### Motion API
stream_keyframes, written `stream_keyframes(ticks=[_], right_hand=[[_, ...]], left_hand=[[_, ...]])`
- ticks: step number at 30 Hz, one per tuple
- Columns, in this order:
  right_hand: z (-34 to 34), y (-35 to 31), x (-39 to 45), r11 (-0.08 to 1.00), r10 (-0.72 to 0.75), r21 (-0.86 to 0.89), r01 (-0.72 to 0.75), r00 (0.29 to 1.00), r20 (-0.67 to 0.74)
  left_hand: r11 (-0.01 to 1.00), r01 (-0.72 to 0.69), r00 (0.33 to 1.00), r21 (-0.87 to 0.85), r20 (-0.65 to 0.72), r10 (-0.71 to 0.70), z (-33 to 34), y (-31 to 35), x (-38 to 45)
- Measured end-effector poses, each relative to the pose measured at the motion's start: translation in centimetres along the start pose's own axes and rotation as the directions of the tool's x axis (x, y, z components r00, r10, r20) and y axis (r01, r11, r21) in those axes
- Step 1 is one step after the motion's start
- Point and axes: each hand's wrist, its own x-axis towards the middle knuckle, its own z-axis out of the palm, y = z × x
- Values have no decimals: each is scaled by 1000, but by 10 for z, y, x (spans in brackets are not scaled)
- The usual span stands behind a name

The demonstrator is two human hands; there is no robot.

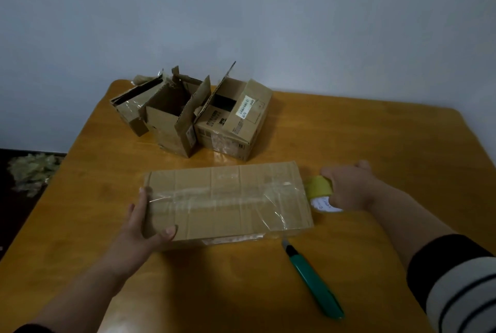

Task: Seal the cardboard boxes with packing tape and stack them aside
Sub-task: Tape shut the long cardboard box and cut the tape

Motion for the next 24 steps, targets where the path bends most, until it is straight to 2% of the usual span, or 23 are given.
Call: stream_keyframes(ticks=[2,4,5,7,10,16,22,24], right_hand=[[1,-2,1,1000,-7,0,7,1000,22],[0,-3,0,1000,-12,-8,12,999,46],[-1,-2,0,1000,-13,-8,13,999,52],[-2,0,-3,1000,-9,10,9,998,61],[0,5,-7,999,2,37,-5,997,73],[-4,9,-19,993,8,119,-21,994,108],[-43,14,-27,998,-29,56,33,996,-84],[-44,11,-29,999,-21,28,22,999,-45]], left_hand=[[969,-18,995,245,-91,41,3,-1,2],[848,-50,980,528,-139,144,5,-2,5],[776,-63,974,628,-132,186,7,-1,5],[690,-81,968,719,-110,227,11,-1,7],[678,-98,969,729,-84,230,17,0,8],[771,-114,978,627,-66,198,18,10,11],[829,-108,982,548,-73,176,20,15,10],[836,-107,982,538,-73,173,20,15,11]])
